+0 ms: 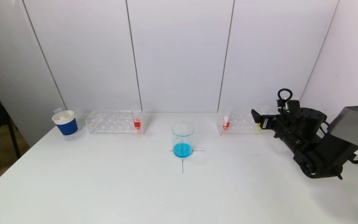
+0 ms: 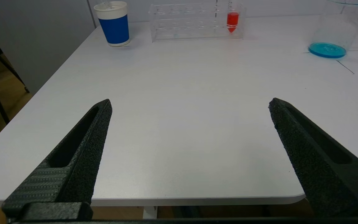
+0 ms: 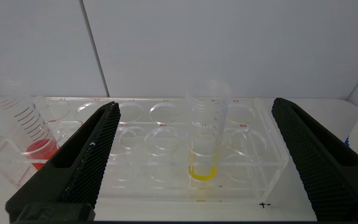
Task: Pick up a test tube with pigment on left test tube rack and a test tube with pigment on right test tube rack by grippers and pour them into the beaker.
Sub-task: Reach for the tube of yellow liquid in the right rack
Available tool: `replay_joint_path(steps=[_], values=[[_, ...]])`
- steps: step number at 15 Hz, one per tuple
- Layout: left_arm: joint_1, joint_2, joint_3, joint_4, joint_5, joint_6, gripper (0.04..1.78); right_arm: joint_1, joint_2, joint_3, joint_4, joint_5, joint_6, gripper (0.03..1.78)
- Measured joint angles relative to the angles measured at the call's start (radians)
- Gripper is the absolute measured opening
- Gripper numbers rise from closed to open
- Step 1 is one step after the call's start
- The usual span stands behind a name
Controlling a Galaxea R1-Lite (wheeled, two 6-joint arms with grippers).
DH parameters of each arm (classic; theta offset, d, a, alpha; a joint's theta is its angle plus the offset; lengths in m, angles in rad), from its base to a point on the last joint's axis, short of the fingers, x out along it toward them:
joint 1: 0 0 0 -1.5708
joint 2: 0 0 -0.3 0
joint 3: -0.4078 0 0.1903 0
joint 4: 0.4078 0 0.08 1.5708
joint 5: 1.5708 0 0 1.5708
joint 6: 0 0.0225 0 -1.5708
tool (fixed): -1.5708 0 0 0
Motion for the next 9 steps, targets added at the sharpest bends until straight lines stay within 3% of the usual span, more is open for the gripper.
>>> replay_joint_path(steps=[9], values=[[0.0,0.0,0.0,0.0,0.0,0.0,1.76,-0.006,0.062,-0.078,0.004,0.0,0.001,1.77]])
